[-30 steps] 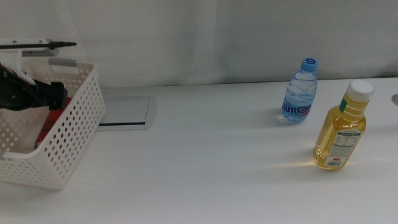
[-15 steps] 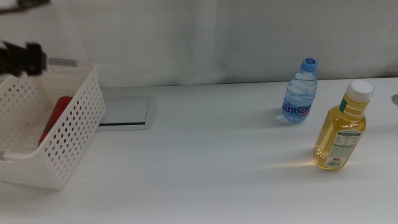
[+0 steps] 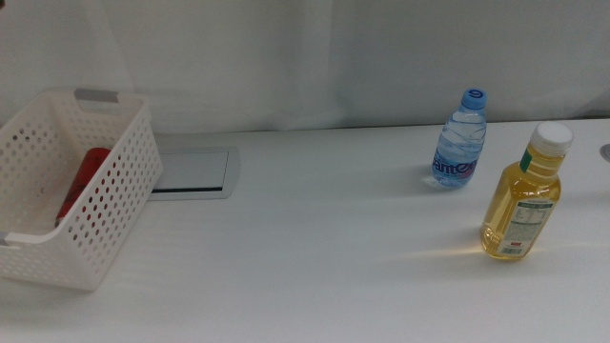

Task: Use arms to grab the bottles and put them into the dustbin to the left of the table.

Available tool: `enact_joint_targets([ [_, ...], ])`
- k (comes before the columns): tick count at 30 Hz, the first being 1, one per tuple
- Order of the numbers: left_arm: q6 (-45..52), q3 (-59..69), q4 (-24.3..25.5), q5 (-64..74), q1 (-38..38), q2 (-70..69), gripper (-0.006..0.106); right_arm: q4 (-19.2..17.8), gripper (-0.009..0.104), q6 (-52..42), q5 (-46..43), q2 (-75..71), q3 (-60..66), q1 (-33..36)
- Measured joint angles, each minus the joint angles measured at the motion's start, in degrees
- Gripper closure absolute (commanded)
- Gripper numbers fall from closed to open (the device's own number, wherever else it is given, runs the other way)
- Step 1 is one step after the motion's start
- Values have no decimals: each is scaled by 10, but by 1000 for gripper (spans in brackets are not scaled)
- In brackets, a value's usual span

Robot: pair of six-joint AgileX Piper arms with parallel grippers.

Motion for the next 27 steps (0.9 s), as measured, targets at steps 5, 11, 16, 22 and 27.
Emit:
enact_joint_targets([
  [5,5,95,-3,-37,-47,-127,7,0,-8,0,-1,0,0,0],
  [11,-11,286,-3,-91,-52,-307,7,0,-8,0,-4,0,0,0],
  [16,-50,448,-26,-137,-52,-430,7,0,-8,0,-14,0,0,0],
  [22,-83,622,-43,-228,-52,-539,7,0,-8,0,-47,0,0,0],
  [27,-99,697,-41,-258,-52,-552,7,0,-8,0,-62,-1,-1,0],
])
